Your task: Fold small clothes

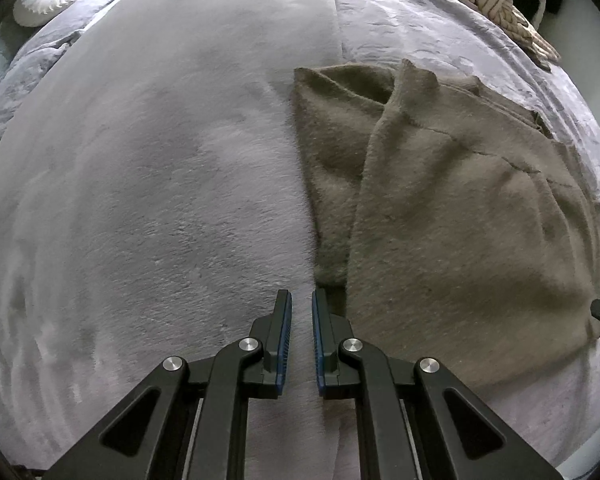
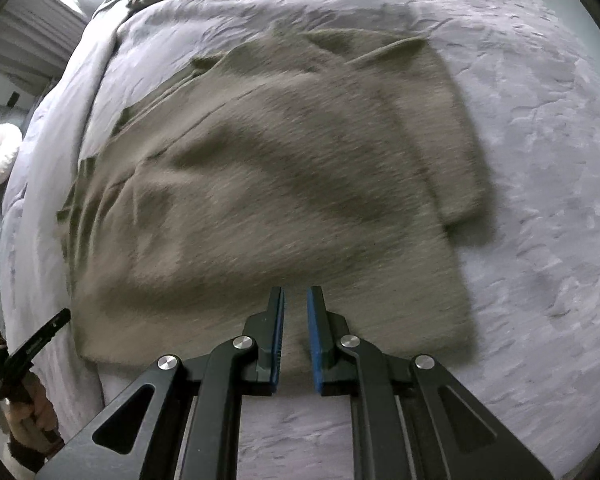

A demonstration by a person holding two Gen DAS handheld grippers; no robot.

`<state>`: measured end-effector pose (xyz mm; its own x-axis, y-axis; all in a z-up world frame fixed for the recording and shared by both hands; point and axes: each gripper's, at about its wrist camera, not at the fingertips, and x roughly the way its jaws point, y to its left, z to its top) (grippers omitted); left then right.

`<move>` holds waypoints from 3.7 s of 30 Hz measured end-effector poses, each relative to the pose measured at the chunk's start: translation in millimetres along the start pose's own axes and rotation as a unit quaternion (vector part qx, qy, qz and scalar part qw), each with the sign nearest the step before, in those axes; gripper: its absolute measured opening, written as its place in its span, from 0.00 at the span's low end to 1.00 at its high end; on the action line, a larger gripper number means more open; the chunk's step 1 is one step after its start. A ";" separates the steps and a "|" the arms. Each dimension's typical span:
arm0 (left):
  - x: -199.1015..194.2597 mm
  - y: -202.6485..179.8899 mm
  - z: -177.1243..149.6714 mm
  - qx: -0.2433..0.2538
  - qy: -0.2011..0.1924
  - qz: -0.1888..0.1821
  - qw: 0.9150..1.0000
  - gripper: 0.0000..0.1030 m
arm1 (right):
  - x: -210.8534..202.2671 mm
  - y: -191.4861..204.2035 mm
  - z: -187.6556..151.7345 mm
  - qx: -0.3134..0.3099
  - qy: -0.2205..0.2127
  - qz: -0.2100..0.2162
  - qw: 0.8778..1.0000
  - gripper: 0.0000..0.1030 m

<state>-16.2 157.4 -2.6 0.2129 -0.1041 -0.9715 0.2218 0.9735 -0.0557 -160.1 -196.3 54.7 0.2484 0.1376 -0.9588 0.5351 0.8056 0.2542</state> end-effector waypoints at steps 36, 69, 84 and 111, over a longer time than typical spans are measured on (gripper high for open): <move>-10.3 24.2 -14.8 -0.029 0.002 0.059 0.998 0.99 | 24.8 100.9 -40.0 -0.069 0.046 0.069 0.994 0.61; -2.3 67.2 -7.3 -0.049 0.017 0.014 0.999 0.99 | 116.5 148.1 -78.9 0.175 0.123 0.374 0.902 0.90; -9.0 75.2 -5.5 -0.062 0.021 -0.021 0.998 0.99 | 131.1 155.1 -77.2 0.214 0.119 0.399 0.884 0.90; -15.4 84.1 14.5 -0.112 0.031 -0.246 0.962 0.99 | 93.8 153.7 -43.6 0.169 0.046 0.404 0.898 0.09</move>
<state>12.9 237.8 11.0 0.0759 -0.5572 -0.8269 0.0698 0.8302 -0.5531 -89.8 -34.4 -1.7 0.6061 0.6577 -0.4473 0.4289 0.2034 0.8802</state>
